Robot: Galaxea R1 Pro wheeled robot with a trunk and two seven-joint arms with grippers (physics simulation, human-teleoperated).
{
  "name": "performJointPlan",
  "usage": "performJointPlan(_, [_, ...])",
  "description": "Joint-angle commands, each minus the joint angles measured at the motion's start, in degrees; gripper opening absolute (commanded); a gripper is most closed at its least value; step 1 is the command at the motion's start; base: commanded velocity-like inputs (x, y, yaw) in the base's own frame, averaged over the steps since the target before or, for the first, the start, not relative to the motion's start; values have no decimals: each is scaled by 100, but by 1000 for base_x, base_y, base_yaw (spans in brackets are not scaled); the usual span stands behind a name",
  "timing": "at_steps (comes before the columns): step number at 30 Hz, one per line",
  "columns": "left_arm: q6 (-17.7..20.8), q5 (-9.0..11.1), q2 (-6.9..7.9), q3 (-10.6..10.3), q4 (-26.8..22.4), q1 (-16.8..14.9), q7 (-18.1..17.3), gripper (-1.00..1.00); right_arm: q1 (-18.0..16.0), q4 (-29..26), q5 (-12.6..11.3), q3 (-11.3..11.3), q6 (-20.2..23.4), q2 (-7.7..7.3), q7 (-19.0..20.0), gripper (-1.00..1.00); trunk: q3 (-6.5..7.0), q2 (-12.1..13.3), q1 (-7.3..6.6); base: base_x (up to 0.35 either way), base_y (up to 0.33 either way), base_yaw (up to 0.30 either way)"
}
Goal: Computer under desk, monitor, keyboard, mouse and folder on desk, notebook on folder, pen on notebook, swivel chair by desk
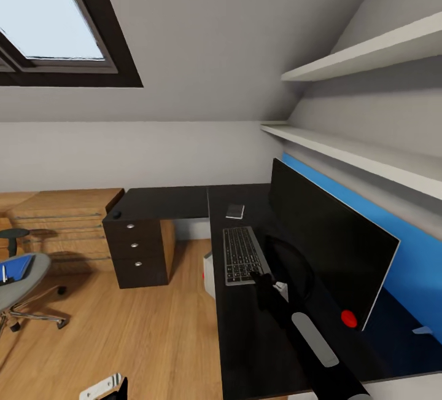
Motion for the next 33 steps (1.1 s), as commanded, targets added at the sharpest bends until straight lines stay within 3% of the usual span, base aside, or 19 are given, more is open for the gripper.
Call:
performJointPlan(1, [-15, 56, 0, -2, -3, 1, 14, 100, -5, -8, -37, 5, 7, -9, 8, -100, -25, -47, 24, 0, 0, 0])
performJointPlan(33, [-15, 56, -2, -7, 2, 1, 35, 100, -5, -25, -15, 22, 19, -69, 22, -100, -600, -1331, 727, 0, 0, 0])
